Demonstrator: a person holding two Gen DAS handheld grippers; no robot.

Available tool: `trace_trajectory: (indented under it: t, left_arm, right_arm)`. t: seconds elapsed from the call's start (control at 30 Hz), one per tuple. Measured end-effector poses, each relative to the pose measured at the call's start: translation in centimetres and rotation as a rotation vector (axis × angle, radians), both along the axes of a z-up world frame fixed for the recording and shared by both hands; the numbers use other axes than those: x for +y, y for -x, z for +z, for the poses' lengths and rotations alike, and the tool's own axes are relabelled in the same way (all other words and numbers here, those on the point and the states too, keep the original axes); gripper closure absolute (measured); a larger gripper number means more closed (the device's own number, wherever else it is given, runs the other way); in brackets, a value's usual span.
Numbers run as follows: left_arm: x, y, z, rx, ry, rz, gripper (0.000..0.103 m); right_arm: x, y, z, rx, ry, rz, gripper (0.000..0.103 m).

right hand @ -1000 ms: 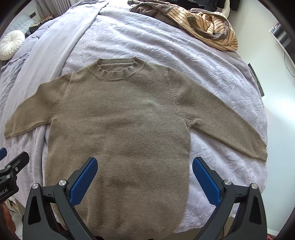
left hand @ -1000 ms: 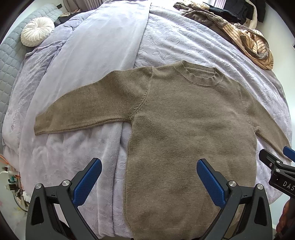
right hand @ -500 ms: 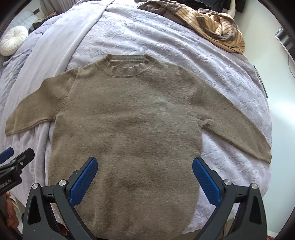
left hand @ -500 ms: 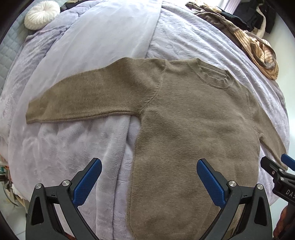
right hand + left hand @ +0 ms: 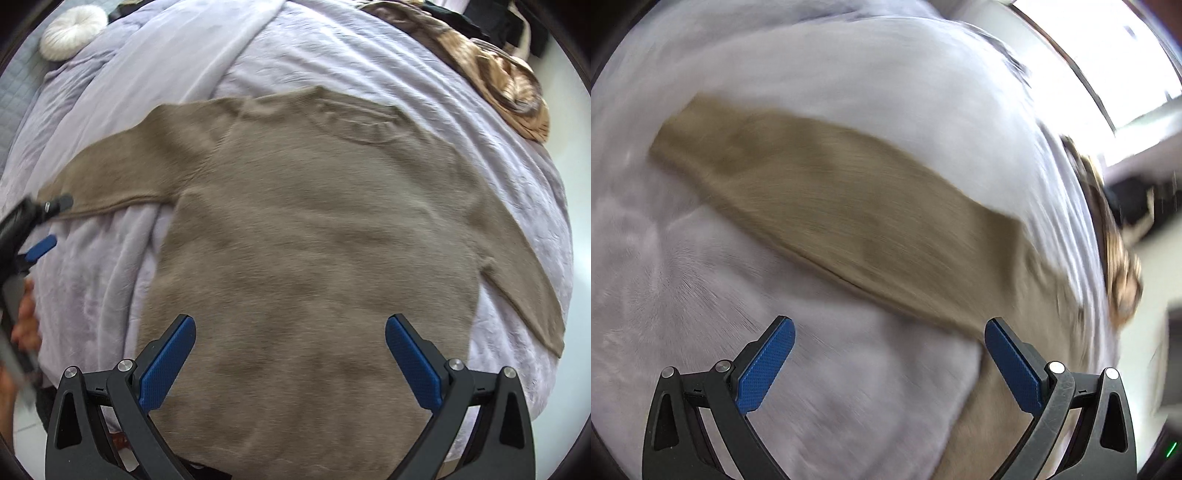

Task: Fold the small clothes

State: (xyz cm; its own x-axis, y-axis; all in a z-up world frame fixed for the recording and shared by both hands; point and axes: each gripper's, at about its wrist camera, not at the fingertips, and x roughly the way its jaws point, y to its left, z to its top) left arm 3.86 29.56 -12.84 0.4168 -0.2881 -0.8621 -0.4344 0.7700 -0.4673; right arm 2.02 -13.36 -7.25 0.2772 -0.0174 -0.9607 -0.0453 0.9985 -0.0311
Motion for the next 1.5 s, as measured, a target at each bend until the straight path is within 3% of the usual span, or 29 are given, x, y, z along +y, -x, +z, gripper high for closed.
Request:
trace_trajectory:
  t: [0.13,0.23,0.3,0.37,0.43,0.47,0.57,0.67,0.77,0.93,1.03,1.1,1.2,1.3,1.33,1.37,1.43,1.5]
  left_arm:
    - [2.7,-1.2,-3.8,0.009,0.14,0.093,0.0]
    - [2.7,-2.3,-3.6,-0.064,0.139,0.112,0.0]
    - [2.6,-3.2,-3.1,-0.082,0.08,0.138,0.015]
    - [2.6,-3.9,-3.3,-0.051,0.034,0.159,0.067]
    - [3.2,-4.4,-3.6,-0.051,0.029,0.167,0.09]
    - [3.3,-4.4,-3.6,-0.07,0.037,0.17,0.092]
    - [3.3,-4.0,-1.5,-0.146,-0.043,0.143,0.092]
    - [-0.3,-4.6,2.9,-0.257,-0.143,0.052,0.092]
    - [-4.6,-6.0,7.0,-0.359,-0.191,-0.062,0.092]
    - [-16.1,-8.3,11.7,-0.504,-0.217,-0.303,0.092]
    - [-24.2,-9.8,11.1,-0.512,-0.222,-0.466,0.092]
    - [-29.3,-10.8,9.3,-0.466,-0.214,-0.566,0.092]
    - [-35.9,-11.2,5.1,-0.353,-0.274,-0.687,0.092]
    - [-39.0,-10.2,1.6,-0.241,-0.311,-0.775,0.09]
    - [-39.0,-9.5,0.5,-0.206,-0.321,-0.789,0.072]
    - [-39.1,-8.6,-0.2,-0.18,-0.338,-0.796,0.041]
    - [-37.8,-6.7,0.1,-0.187,-0.378,-0.774,0.03]
    - [-36.3,-5.4,1.3,-0.196,-0.389,-0.771,0.03]
  right_arm:
    - [2.3,0.0,-0.9,0.04,-0.001,0.037,0.001]
    - [3.8,0.1,-1.5,0.067,0.002,0.053,0.001]
    - [4.3,0.0,-1.9,0.085,0.001,0.056,0.001]
    - [4.6,0.1,-2.0,0.096,-0.008,0.058,0.001]
    - [5.0,0.2,-2.1,0.096,-0.016,0.06,0.001]
    - [4.9,0.2,-2.1,0.098,-0.02,0.062,0.001]
    - [4.7,0.3,-2.3,0.099,-0.031,0.071,0.001]
    - [3.7,0.3,-2.1,0.087,-0.043,0.064,0.001]
    - [2.0,-0.1,-1.8,0.08,-0.068,0.042,0.001]
    - [-2.3,-0.6,-1.0,0.046,-0.111,-0.018,0.001]
    - [-5.8,-0.4,-0.8,0.022,-0.118,-0.072,0.001]
    - [-8.3,-0.2,-1.0,0.017,-0.121,-0.116,0.001]
    - [-12.1,0.0,-2.0,0.026,-0.122,-0.191,0.001]
    - [-15.6,0.4,-3.5,0.057,-0.123,-0.263,0.001]
    - [-16.6,0.5,-4.0,0.072,-0.129,-0.286,0.001]
    - [-17.6,0.7,-4.5,0.078,-0.127,-0.3,0.001]
    - [-18.9,0.7,-5.0,0.084,-0.123,-0.319,0.001]
    - [-19.5,0.3,-5.0,0.074,-0.104,-0.312,0.001]
